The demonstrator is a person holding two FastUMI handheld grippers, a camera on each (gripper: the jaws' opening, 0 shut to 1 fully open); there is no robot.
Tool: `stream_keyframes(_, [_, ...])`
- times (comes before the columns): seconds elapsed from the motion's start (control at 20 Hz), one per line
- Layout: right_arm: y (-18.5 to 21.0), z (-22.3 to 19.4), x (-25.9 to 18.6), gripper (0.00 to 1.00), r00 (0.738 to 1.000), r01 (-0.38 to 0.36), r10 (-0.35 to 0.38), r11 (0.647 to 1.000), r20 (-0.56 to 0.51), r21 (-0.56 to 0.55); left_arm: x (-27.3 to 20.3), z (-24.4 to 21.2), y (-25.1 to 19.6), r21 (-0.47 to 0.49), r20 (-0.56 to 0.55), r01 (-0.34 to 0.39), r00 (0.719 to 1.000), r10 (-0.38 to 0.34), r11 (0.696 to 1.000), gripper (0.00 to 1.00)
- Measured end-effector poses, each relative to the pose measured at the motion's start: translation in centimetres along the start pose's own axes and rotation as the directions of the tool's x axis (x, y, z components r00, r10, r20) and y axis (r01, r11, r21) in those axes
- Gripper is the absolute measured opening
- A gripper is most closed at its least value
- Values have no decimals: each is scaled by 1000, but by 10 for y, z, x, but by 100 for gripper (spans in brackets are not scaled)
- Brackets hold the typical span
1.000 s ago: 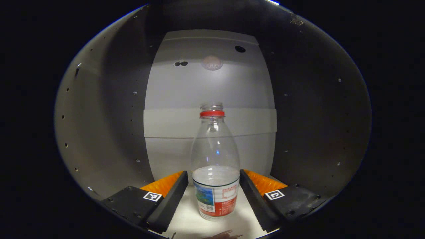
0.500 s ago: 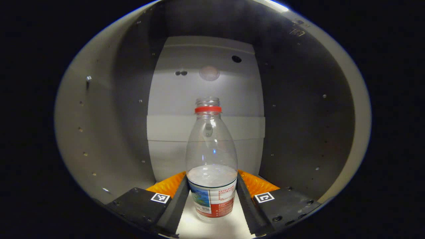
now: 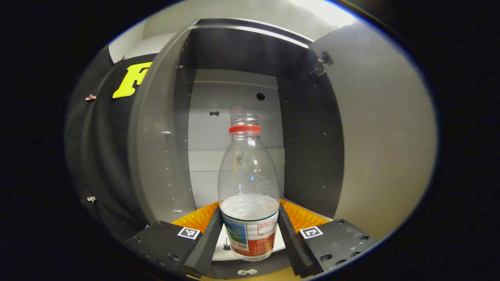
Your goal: Open the cabinet door with the right hand, grasp the bottle in the cabinet with the left hand and place it on the coaster, then close the cabinet door with the right hand.
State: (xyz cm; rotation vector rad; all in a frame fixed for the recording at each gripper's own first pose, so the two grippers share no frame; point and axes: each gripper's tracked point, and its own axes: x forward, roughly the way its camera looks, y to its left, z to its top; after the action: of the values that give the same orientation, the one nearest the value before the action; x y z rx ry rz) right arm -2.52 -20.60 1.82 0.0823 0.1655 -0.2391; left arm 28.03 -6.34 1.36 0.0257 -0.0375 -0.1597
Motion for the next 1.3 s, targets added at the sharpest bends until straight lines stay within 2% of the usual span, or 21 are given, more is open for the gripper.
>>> stream_keyframes(0.05, [6, 1, -7, 74, 1000, 1, -1, 1000, 10, 6, -16, -1, 2, 12, -1, 7, 1000, -7, 1000, 77])
stream_keyframes(0.1, [15, -1, -12, 82, 1000, -11, 11, 1000, 7, 16, -30, -3, 3, 17, -3, 12, 1000, -12, 1000, 77])
stream_keyframes(0.15, [27, -6, -20, 74, 1000, -27, 27, 999, 0, 25, -46, -6, 4, 16, -6, 20, 1000, -20, 1000, 77])
stream_keyframes(0.4, [93, -27, -49, 74, 993, -114, 115, 993, -27, 9, -117, -38, 12, -20, -43, 41, 998, -42, 999, 77])
stream_keyframes(0.6, [153, -37, -35, 74, 967, -252, 253, 967, -20, 44, -156, -79, 26, -53, -99, 16, 995, -21, 998, 77])
stream_keyframes(0.7, [176, -44, -22, 75, 954, -298, 299, 954, -7, 39, -175, -103, 30, -78, -116, 5, 993, -14, 997, 78])
stream_keyframes(0.8, [189, -50, -8, 75, 949, -316, 316, 949, 18, 19, -198, -128, 36, -93, -111, -18, 994, 8, 996, 77])
stream_keyframes(1.05, [225, -102, 32, 75, 932, -363, 363, 932, -6, -3, -225, -196, 38, -15, -120, -77, 990, 75, 997, 77])
stream_keyframes(1.3, [242, -171, 62, 75, 912, -395, 394, 918, -111, 9, -238, -271, 16, -49, -139, -45, 990, 38, 998, 78])
